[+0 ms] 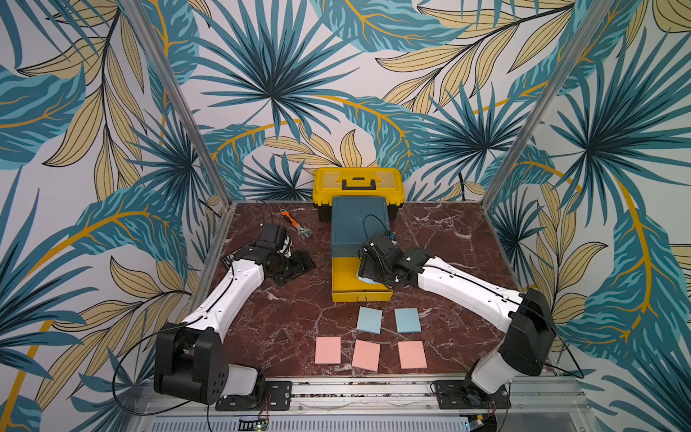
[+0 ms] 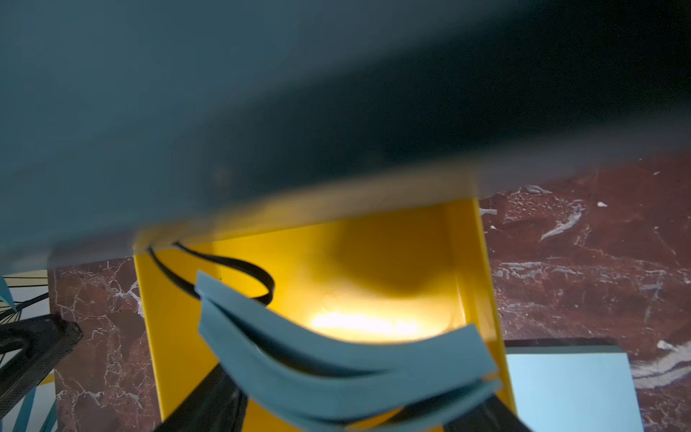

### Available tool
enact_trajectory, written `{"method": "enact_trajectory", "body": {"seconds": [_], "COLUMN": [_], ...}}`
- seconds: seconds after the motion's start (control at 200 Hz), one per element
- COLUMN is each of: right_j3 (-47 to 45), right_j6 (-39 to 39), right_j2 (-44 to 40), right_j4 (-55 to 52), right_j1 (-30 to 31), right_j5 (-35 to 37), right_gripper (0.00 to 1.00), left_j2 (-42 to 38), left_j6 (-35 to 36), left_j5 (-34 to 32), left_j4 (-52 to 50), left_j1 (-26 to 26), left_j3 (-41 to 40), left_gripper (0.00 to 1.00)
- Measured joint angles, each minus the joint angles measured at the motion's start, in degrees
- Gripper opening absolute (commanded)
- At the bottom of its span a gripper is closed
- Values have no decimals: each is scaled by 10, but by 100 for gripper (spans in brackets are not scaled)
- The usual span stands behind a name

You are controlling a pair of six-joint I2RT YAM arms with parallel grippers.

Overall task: Please put the sticky notes in the drawer by color
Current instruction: Place the sticky notes in the drawer.

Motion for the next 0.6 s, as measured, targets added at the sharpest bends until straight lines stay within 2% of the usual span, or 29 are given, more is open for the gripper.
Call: {"method": "enact_trajectory", "body": {"seconds": [0.411, 0.596], "right_j3": [21, 22], "right_j6": [-23, -29], "right_j2": [18, 18], "right_j4": [-17, -22], "right_j1": [4, 4], "right_j5": [4, 4], "right_gripper": [75, 83], "left_j2": [0, -2], "left_j6": [0, 0], "left_j5": [-2, -2], "left_j4": [0, 0], "left_j1": [0, 0], "left_j3": [0, 0], "left_gripper": [84, 84]}}
